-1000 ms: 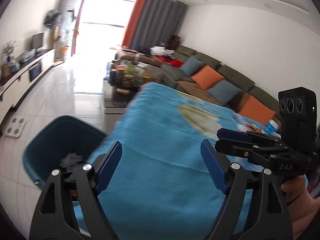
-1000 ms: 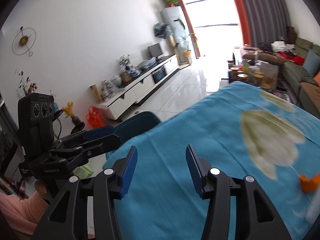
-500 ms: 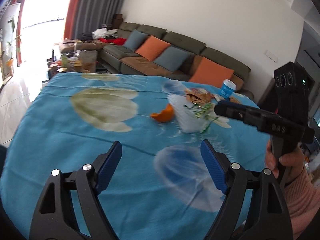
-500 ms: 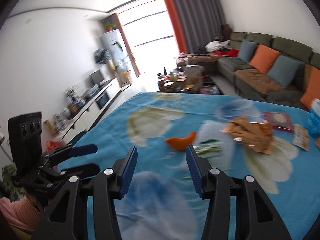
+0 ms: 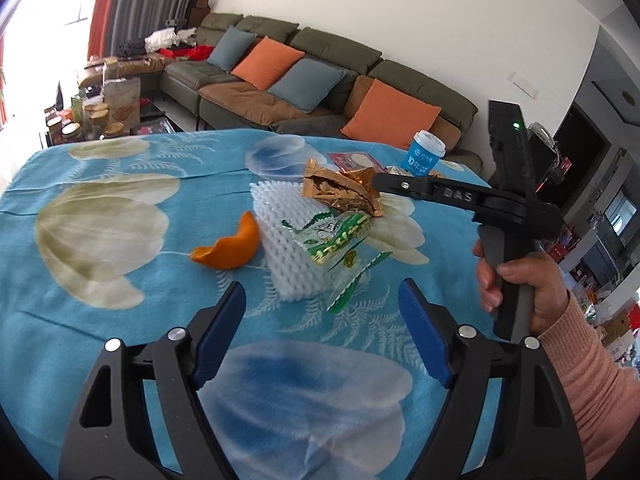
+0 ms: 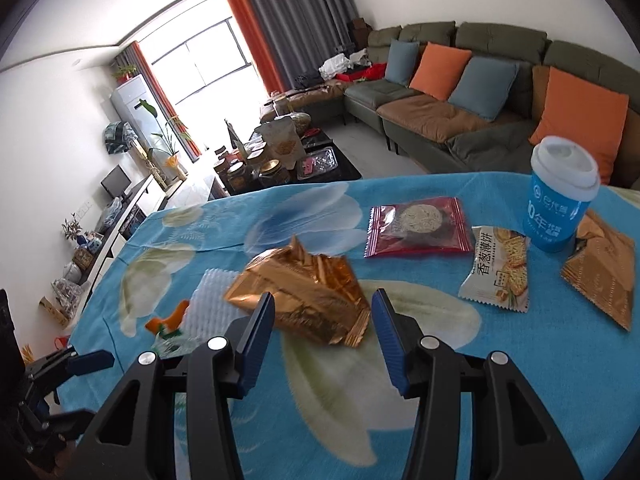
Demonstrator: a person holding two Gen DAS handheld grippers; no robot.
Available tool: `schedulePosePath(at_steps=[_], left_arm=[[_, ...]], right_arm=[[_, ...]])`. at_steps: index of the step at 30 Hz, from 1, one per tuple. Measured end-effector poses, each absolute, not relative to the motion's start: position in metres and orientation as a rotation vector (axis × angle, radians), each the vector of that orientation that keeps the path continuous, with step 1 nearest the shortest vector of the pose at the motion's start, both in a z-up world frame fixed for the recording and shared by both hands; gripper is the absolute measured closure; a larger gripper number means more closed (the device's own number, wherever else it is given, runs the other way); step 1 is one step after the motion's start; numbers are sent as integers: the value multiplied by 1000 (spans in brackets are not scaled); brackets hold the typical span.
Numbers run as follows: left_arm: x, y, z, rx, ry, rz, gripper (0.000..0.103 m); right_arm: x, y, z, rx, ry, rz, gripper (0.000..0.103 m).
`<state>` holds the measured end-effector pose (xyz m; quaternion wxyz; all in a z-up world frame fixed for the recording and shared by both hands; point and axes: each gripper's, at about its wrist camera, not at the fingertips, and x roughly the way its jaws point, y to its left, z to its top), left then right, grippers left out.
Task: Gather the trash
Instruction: 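Grasp the green wrapper with the left tool while the right tool grasps the gold wrapper, then carry the green and gold wrappers over the teal bin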
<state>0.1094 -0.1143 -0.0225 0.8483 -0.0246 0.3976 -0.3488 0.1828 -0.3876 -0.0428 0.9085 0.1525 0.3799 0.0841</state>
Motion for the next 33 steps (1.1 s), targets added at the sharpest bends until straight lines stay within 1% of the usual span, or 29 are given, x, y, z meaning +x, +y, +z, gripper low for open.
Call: schedulePosePath(at_steps=[1, 3, 5, 7, 8, 10, 11, 13, 14, 15, 18, 21, 33], left_arm=[[114, -118, -25, -56, 852, -737, 31], [121, -124, -28, -63, 872, -746, 33], [127, -127, -32, -70, 892, -751, 39], [131, -130, -35, -76, 911, -759, 47], [133, -131, -36, -80, 918, -760, 50], [134, -131, -39, -88, 928, -768, 65], [134, -132, -40, -92, 932, -777, 68], [133, -132, -41, -92, 932, -793, 77], [132, -132, -41, -86, 930, -797, 81], [132, -133, -41, -83, 929, -798, 85], [131, -133, -41, -84, 920, -803, 88], [126, -129, -38, -81, 907, -802, 89], [109, -87, -20, -110, 844, -749, 91]], right_arm=[[188, -390, -46, 326, 791, 173, 55], [197, -393, -51, 340, 802, 180, 55], [203, -394, -55, 345, 813, 178, 55], [208, -396, -59, 366, 820, 193, 58], [208, -397, -60, 378, 823, 202, 61], [208, -400, -63, 404, 824, 226, 70], [207, -400, -63, 404, 823, 230, 77], [205, -399, -62, 395, 819, 240, 83], [203, -398, -62, 391, 819, 243, 96], [202, -398, -61, 389, 820, 244, 100], [196, -398, -59, 387, 808, 251, 102], [189, -395, -55, 383, 789, 262, 102], [145, -379, -27, 414, 671, 334, 102]])
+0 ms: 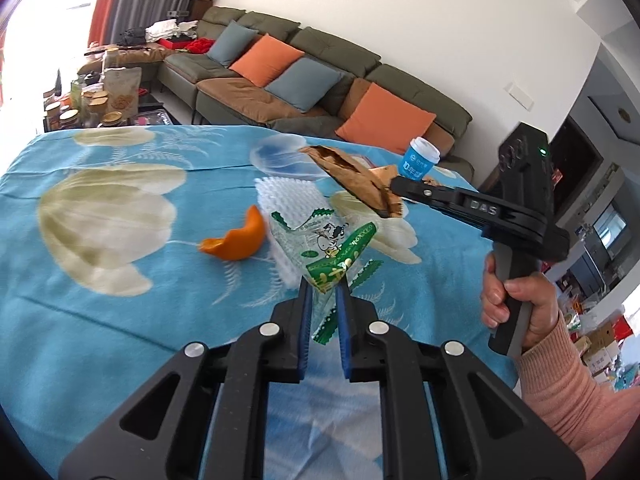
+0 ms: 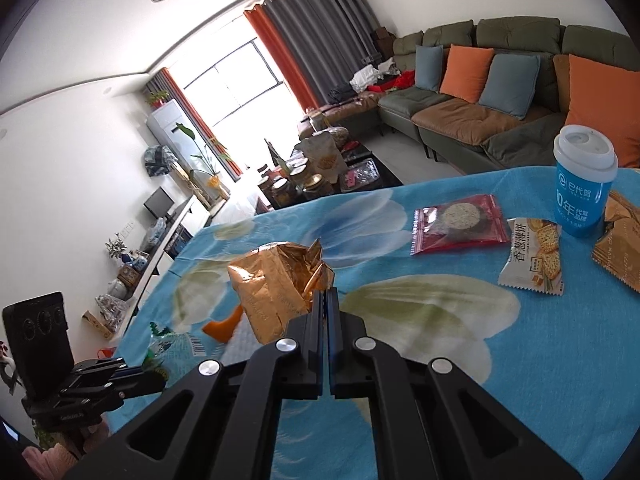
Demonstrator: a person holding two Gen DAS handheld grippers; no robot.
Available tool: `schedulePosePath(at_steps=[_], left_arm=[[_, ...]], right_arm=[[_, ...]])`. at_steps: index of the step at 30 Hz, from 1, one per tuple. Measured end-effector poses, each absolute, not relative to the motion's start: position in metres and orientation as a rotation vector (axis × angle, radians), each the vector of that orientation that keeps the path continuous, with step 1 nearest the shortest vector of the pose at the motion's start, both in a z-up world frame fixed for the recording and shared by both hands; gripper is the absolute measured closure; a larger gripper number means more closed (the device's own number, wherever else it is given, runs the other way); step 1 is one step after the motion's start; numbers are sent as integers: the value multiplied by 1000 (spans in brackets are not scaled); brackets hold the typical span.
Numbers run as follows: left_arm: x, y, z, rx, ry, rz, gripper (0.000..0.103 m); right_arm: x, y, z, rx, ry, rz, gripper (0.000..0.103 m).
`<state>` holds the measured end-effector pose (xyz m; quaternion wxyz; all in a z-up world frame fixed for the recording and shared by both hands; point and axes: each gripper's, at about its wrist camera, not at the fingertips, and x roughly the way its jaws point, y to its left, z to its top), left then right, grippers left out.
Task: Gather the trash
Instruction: 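Carry the green and gold wrappers over the teal bin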
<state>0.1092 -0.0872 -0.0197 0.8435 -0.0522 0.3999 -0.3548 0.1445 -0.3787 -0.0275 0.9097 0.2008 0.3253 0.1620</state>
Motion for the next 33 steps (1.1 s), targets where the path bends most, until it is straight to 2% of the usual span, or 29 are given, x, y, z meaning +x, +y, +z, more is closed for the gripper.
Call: schedulePosePath(at_steps=[10, 33], left_arm=[[85, -46, -15, -116, 810, -668, 91], [40, 43, -26, -186, 802, -485, 91]], right_arm=[[118, -337, -14, 402, 617, 434, 102], [98, -248, -24, 379, 646, 573, 102]])
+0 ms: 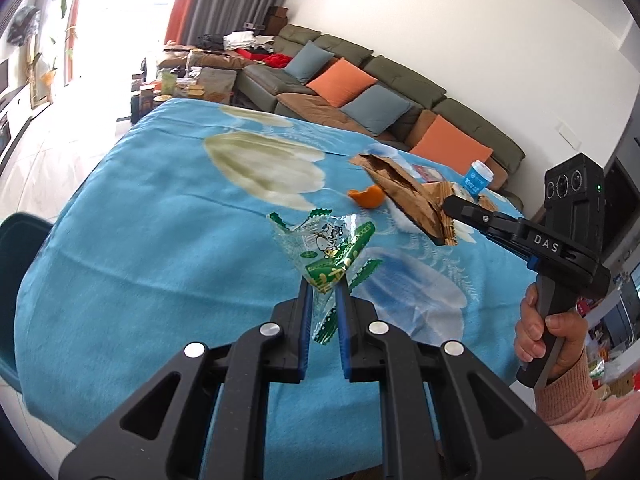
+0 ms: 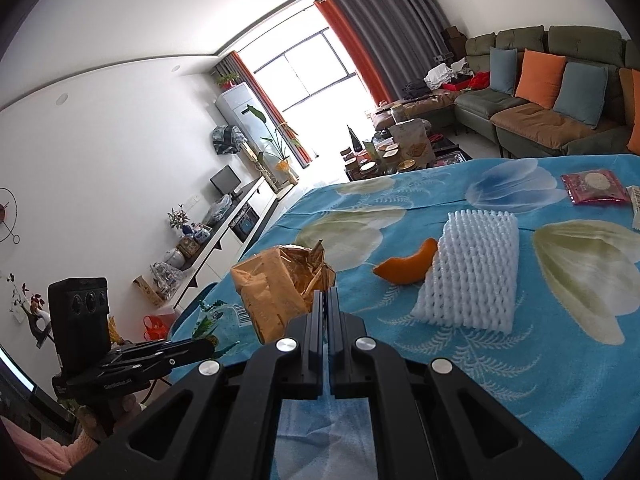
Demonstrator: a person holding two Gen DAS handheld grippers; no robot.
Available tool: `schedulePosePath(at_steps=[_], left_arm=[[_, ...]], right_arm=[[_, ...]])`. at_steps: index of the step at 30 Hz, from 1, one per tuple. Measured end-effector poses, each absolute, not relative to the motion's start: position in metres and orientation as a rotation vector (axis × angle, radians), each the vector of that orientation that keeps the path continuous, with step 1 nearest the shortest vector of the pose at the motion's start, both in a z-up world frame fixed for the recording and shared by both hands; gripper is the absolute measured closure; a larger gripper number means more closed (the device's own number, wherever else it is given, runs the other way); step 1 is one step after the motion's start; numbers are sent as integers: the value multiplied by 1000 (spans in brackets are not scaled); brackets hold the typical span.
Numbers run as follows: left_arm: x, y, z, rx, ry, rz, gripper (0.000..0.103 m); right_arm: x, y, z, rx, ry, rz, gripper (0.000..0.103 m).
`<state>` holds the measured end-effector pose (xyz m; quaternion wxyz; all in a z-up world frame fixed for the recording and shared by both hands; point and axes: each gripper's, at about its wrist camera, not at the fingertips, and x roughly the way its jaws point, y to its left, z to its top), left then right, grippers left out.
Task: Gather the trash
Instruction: 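Carry the green and gold wrappers over the teal bin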
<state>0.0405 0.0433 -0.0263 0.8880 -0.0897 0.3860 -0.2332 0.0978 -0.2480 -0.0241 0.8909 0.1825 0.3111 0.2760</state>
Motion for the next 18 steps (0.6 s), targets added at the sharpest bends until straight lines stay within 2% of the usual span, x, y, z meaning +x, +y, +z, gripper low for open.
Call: schedulePosePath(at_steps=[18], left_arm=[[26, 87, -23, -228, 776, -383, 91]], right_arm=[[100, -196, -22, 352, 676, 662, 102]])
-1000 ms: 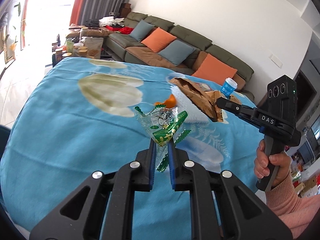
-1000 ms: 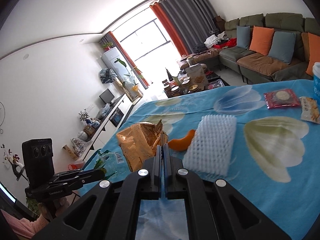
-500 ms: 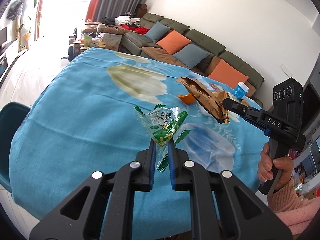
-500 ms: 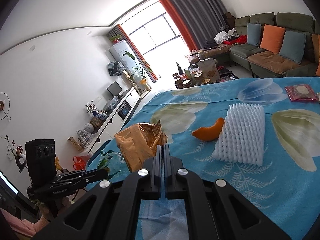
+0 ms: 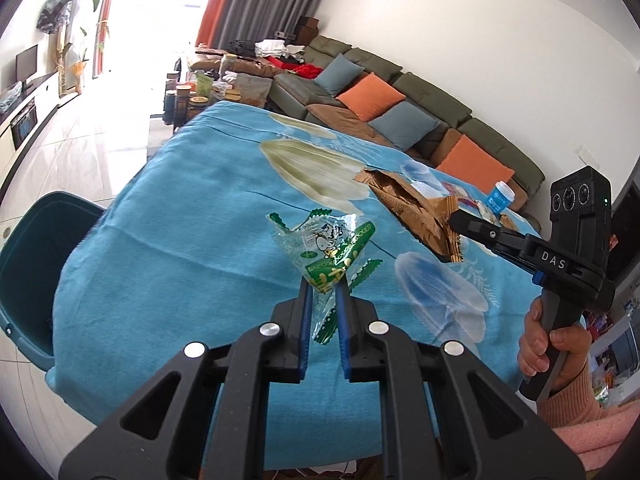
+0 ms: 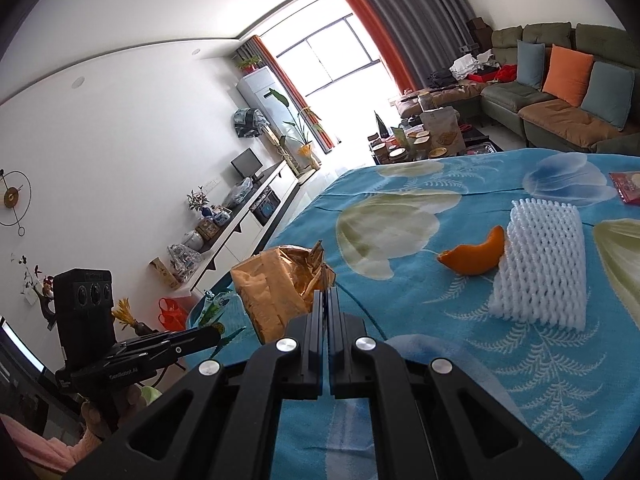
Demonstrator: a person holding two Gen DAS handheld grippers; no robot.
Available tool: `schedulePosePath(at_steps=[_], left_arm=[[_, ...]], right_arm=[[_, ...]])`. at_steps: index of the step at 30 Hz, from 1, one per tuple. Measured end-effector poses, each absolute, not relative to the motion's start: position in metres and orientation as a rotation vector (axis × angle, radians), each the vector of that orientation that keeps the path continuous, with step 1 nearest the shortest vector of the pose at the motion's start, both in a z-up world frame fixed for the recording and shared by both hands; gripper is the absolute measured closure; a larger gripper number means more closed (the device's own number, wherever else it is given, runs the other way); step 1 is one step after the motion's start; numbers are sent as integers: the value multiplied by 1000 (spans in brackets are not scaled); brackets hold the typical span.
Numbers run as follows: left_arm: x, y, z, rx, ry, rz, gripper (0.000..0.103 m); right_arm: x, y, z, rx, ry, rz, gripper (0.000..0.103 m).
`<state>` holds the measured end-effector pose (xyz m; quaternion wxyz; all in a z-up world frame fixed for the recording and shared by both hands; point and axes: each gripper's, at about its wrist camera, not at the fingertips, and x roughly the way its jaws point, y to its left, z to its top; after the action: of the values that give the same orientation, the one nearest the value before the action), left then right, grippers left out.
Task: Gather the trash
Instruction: 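Carry the green and gold wrappers over the teal bin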
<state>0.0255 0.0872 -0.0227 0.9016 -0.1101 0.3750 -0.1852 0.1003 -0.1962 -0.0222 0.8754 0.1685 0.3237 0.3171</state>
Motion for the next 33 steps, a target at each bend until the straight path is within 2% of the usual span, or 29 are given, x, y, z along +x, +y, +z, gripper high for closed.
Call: schedulePosePath(at_steps=[33], left_arm=[[15, 158, -20, -308, 733, -239, 91]], right_arm=[[122, -120, -22, 327, 750, 791, 102]])
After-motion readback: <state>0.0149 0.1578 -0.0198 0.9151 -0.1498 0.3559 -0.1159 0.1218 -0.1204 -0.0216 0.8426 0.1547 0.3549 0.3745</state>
